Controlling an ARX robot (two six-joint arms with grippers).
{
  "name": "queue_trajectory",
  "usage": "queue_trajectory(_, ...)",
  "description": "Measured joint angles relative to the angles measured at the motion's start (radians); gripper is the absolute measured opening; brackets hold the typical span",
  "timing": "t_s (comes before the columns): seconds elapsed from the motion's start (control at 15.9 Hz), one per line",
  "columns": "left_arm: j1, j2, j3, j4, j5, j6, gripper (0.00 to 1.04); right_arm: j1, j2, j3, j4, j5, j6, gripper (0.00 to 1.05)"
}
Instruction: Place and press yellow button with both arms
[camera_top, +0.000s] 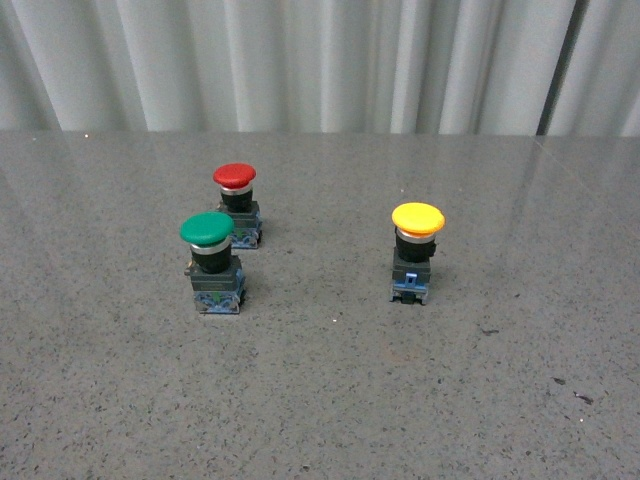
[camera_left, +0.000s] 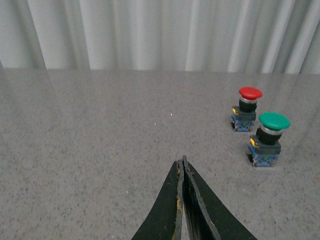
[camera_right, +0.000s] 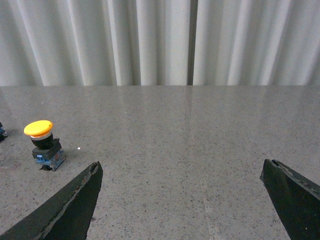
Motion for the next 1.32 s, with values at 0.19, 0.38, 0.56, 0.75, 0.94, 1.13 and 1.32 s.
queue_trajectory(0.19,0.0,-0.043,0.0,-0.008,-0.003,0.0,0.02,0.0,0.0,0.0,0.0,-0.001,0.0,0.98)
queue_trajectory(0.38,0.0,-0.043,0.0,-0.002,-0.002,-0.002,0.02,0.0,0.0,0.0,0.0,-0.001,0.0,0.98)
queue_trajectory(0.56,0.0,-0.043,0.0,-0.002,-0.002,-0.001,0.35,0.0,0.0,0.0,0.0,-0.001,0.0,0.98)
queue_trajectory(0.75,0.0,-0.043,0.0,-0.002,-0.002,-0.001,0.71,0.0,0.0,0.0,0.0,-0.001,0.0,0.98)
queue_trajectory(0.94,0.0,-0.043,0.0,-0.002,-0.002,0.0,0.99,-0.001,0.063,0.02,0.0,-0.009,0.108,0.98)
queue_trajectory(1.13,0.0,-0.043,0.0,-0.002,-0.002,-0.001,0.98,0.035,0.362,0.209,0.315,-0.035,0.21,0.98)
queue_trajectory(1.32,0.0,-0.043,0.0,-0.002,-0.002,-0.001,0.98,0.175,0.766,0.364,0.574,-0.018,0.183,0.98)
